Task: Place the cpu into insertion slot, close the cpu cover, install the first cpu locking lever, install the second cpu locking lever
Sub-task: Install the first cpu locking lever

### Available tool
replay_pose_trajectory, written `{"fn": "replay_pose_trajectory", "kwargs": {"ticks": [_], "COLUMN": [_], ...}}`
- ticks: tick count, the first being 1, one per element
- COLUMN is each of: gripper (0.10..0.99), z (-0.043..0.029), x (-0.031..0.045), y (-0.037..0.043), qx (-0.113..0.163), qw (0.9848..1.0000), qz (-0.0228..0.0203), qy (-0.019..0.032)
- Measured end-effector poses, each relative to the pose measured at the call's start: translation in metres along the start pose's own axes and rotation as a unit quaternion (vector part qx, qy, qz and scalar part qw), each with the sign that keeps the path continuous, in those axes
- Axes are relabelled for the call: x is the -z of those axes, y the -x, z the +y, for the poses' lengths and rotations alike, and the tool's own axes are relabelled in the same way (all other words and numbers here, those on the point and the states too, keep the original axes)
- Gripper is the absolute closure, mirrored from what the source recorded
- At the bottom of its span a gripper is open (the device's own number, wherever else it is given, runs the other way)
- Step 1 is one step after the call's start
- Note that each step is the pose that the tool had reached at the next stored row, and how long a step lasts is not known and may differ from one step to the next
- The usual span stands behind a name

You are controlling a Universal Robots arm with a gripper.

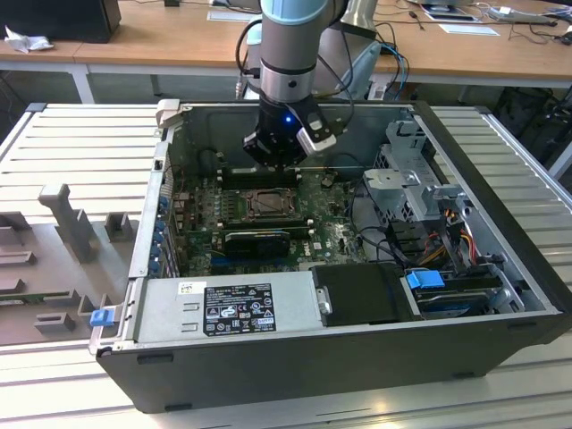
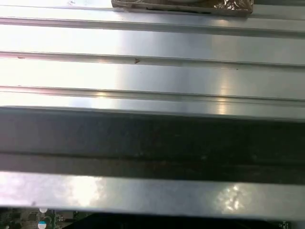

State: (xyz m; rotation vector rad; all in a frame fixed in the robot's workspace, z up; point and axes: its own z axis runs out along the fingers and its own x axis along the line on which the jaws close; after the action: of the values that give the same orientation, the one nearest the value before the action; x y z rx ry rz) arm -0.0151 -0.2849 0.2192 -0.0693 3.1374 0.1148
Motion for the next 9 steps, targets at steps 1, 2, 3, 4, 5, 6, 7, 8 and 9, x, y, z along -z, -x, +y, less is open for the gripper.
{"fn": "replay_pose_trajectory", "kwargs": {"ticks": [1, 2, 3, 4, 5, 6, 7, 8, 9], "gripper": [0.980, 0.980, 0.980, 0.980, 0.980, 0.980, 0.980, 0.980, 0.980], "z": [-0.0008, -0.0013, -0.0019, -0.0023, -0.0028, -0.0033, -0.0037, -0.0038, -0.0040], "x": [0.0000, 0.0001, 0.0001, 0.0001, 0.0002, 0.0002, 0.0002, 0.0002, 0.0002], "y": [0.0000, -0.0001, -0.0001, -0.0001, -0.0001, -0.0002, -0.0002, -0.0002, -0.0002], "qx": [0.000, 0.000, 0.000, 0.000, 0.000, 0.000, 0.000, 0.000, 0.000], "qw": [1.0000, 1.0000, 1.0000, 1.0000, 1.0000, 1.0000, 1.0000, 1.0000, 1.0000], "qz": [0.0000, 0.0000, 0.0000, 0.0000, 0.0000, 0.0000, 0.0000, -0.0001, 0.0000], "qy": [0.0000, 0.0000, 0.0000, 0.0000, 0.0000, 0.0000, 0.0000, 0.0000, 0.0000]}}
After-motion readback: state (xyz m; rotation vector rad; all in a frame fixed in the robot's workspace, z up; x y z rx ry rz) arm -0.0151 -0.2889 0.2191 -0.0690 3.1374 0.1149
